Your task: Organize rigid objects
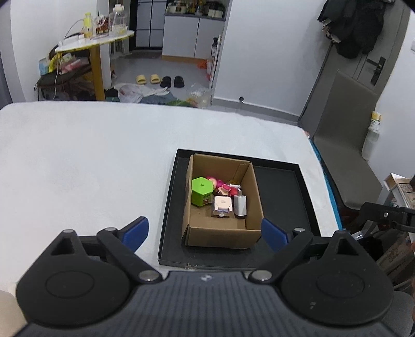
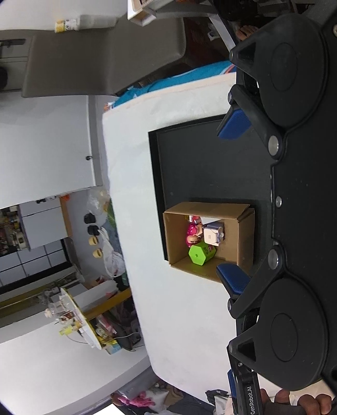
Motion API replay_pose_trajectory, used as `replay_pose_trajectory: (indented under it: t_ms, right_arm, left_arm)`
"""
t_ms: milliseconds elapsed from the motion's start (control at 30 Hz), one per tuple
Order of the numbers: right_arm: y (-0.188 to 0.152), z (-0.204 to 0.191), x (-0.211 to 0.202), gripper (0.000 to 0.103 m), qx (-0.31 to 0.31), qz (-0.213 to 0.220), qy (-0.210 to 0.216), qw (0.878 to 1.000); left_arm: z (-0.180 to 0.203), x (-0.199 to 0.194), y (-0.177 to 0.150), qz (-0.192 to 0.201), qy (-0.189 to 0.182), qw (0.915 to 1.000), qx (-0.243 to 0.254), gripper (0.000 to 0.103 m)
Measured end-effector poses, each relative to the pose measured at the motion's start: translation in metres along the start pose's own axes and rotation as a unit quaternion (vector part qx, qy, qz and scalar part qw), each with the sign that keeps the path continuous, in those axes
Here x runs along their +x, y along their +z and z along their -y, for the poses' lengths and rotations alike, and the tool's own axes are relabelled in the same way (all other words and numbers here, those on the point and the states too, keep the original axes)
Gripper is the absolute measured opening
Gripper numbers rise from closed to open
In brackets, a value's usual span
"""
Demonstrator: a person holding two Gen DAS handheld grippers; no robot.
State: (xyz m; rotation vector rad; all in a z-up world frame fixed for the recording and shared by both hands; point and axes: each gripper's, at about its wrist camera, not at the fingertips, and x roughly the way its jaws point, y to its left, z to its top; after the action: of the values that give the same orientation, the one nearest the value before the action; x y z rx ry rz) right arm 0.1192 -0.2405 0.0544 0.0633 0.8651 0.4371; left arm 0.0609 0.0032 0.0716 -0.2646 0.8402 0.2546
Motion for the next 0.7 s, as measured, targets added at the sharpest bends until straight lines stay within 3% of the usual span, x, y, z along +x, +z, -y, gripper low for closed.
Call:
replay_pose_trajectory:
  t_ms: [367,700]
  right_arm:
    - [-0.013,-0.026,-0.036,0.103,-0.024,0.023,-0.007,0.999]
    - [-0.028,-0.031,-0.037,0.103,-0.015,0.019,-0.010,1.000]
  left_arm:
    - [-0.001,-0.037,-0.012,0.024,-0.021,0.9993,0.017,0.098]
    - [-0.007,-0.053,-0.024,0.045,-0.029,0.9981,0.031,0.098]
